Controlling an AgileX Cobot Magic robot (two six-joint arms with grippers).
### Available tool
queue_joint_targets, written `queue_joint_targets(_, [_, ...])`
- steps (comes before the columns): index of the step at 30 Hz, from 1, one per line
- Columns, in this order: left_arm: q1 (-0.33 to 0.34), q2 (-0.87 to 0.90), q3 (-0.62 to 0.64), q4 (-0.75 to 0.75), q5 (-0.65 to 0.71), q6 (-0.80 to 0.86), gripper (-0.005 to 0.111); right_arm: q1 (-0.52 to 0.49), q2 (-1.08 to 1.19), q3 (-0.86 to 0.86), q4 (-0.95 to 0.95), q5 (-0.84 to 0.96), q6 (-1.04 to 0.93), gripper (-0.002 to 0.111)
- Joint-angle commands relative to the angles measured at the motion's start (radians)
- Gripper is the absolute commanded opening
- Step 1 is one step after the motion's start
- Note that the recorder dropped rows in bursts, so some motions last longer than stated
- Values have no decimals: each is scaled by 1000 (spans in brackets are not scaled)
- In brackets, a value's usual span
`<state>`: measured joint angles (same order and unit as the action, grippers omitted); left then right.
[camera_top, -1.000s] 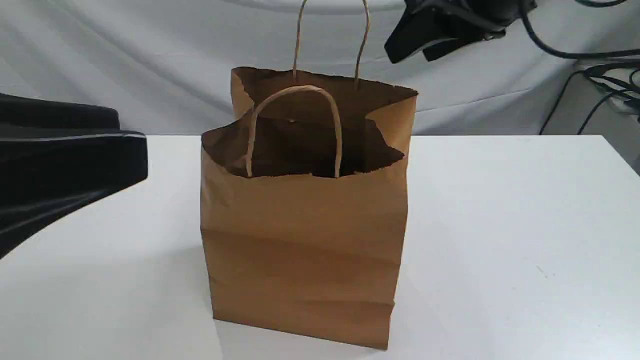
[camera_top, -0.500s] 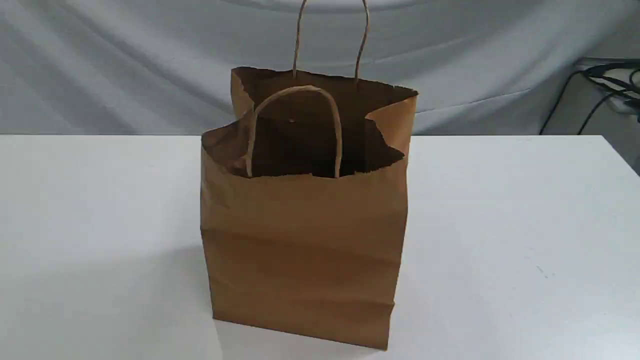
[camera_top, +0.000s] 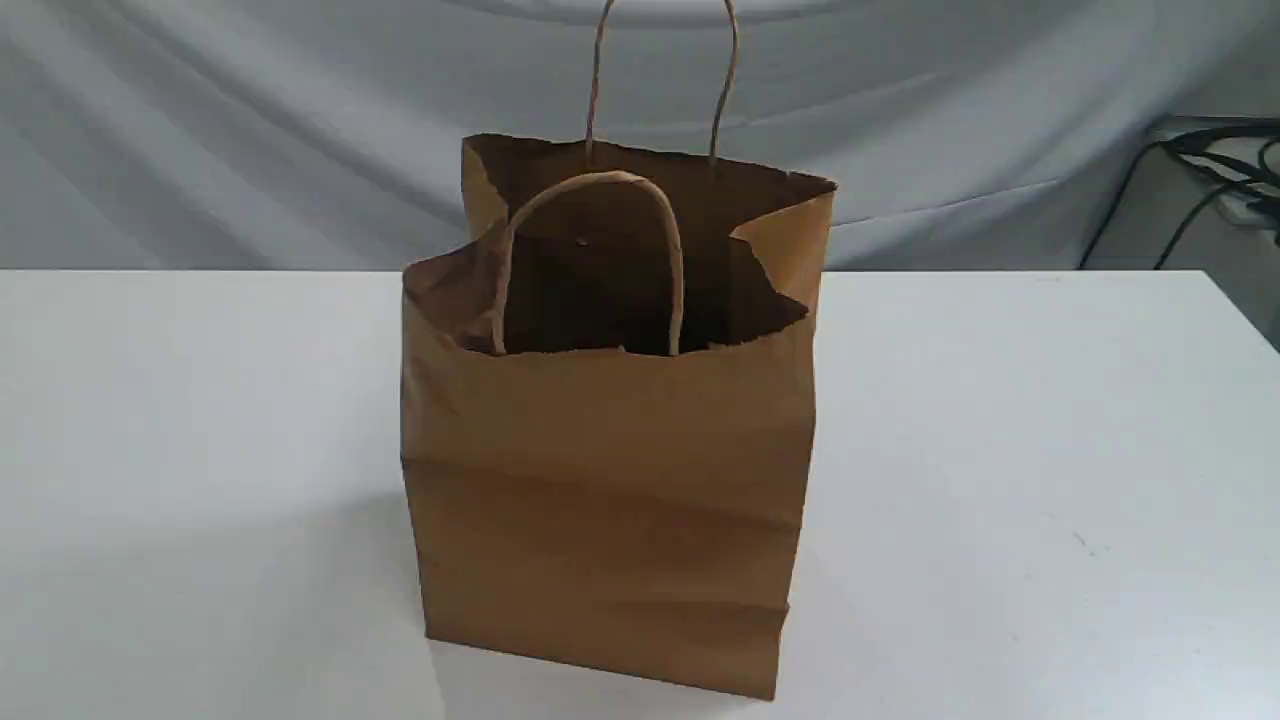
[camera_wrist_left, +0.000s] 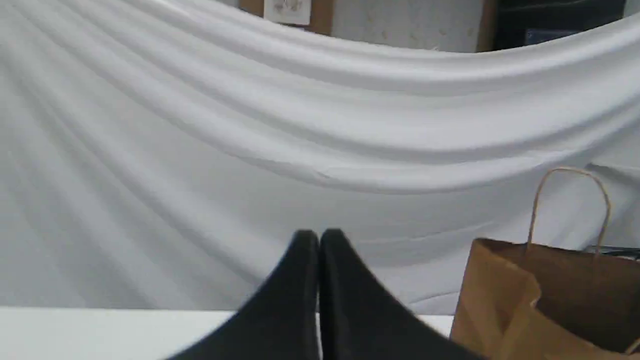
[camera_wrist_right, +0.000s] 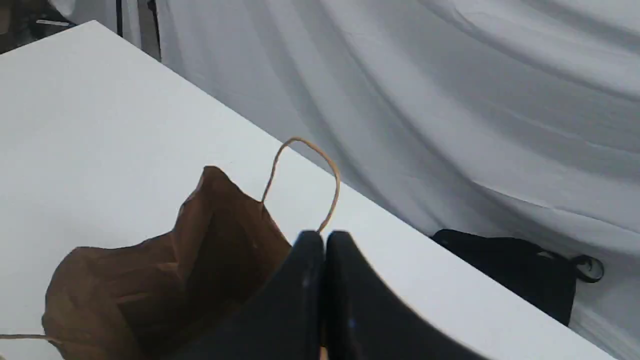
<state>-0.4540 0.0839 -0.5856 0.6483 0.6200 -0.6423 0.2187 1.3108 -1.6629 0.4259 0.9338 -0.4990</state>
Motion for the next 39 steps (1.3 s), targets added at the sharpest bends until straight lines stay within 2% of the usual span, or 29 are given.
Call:
queue_joint_targets(1, [-4,-58,61,20,13,-44,0,1,-107,198,4,-195,-37,0])
queue_joint_targets(5, [-4,-84,119,93,-25,-52,0,1,-264,504,4,-448,-72,0])
queue_joint_targets(9, [-4,-84,148,137,-70,-63,0,1,-415,761,13,-628,-72,0])
queue_joint_targets(14, [-4,-84,212,147,-177,-63,0,1,-546,1004,15,-816,-72,0])
queue_joint_targets(18, [-4,-84,262,147,-183,-67,0,1,-636,1142,37,-904,-72,0])
queue_joint_targets(23, [-4,-84,290,135,-177,-98,0,1,-677,1214,37,-903,-59,0])
queue_joint_targets(39, [-4,-84,290,133,-210,-98,0,1,-677,1216,37,-917,-59,0])
